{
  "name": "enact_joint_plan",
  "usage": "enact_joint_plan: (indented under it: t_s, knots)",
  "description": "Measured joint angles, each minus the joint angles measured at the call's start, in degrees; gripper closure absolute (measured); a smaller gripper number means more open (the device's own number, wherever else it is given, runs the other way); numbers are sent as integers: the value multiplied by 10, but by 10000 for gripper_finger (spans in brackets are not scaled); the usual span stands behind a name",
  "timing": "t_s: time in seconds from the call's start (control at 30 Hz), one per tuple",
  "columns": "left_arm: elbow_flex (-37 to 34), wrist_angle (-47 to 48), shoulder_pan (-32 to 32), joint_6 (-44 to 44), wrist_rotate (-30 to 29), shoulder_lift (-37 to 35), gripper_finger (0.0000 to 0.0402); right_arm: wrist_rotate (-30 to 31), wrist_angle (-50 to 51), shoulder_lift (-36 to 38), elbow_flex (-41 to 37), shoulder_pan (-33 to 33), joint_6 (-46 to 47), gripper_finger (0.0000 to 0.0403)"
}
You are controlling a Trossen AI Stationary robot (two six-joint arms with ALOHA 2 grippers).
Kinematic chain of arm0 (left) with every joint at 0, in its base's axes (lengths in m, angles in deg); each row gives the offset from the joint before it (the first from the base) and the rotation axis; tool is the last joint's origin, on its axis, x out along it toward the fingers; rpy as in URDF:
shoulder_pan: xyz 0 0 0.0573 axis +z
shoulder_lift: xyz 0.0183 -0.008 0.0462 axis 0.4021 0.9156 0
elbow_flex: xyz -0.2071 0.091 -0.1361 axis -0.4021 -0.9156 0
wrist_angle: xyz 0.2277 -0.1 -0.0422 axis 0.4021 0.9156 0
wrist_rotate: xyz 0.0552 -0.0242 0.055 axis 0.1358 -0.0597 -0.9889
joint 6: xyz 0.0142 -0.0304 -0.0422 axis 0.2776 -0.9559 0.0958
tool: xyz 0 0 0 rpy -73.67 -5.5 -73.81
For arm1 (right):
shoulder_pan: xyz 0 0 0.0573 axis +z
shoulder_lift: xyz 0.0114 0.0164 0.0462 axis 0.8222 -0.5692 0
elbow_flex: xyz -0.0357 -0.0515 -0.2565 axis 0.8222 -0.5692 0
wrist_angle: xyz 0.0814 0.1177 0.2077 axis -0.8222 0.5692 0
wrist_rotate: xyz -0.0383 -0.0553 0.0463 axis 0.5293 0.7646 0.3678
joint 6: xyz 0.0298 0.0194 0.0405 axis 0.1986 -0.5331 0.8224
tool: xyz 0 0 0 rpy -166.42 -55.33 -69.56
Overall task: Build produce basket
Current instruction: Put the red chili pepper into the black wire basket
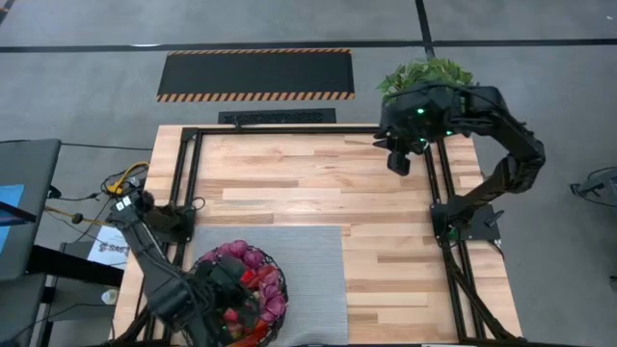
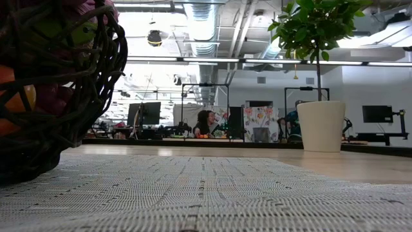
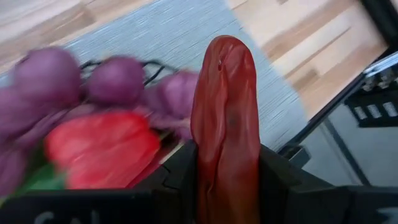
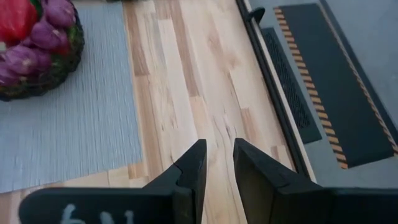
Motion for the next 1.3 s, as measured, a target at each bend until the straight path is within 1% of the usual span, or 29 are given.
enact_joint_plan:
  t_s: [0.17, 0.4, 0.57, 0.67, 0.87, 1.03, 1.13, 1.3]
  knots:
    - [0, 52, -32, -25, 53, 0, 306, 0, 3, -16, 0, 0, 0, 298]
    - [-2, 50, -73, 0, 66, 0, 306, 0, 6, -16, 0, 0, 5, 298]
    - [-2, 50, -97, -8, 87, 0, 306, 0, 11, -14, 0, 0, 23, 298]
    - [-9, 49, -110, -21, 89, 0, 306, 0, 16, -14, 0, 0, 24, 298]
    - [-43, 34, -133, -22, 114, 0, 306, 0, 15, -14, 0, 0, 24, 298]
    - [-64, 2, -141, 19, 118, 0, 304, 0, 15, -14, 0, 0, 24, 298]
    - [-70, 4, -139, 34, 121, 0, 288, 0, 15, -14, 0, 0, 23, 298]
    - [-88, 1, -132, 61, 157, 0, 242, 0, 15, -14, 0, 0, 22, 298]
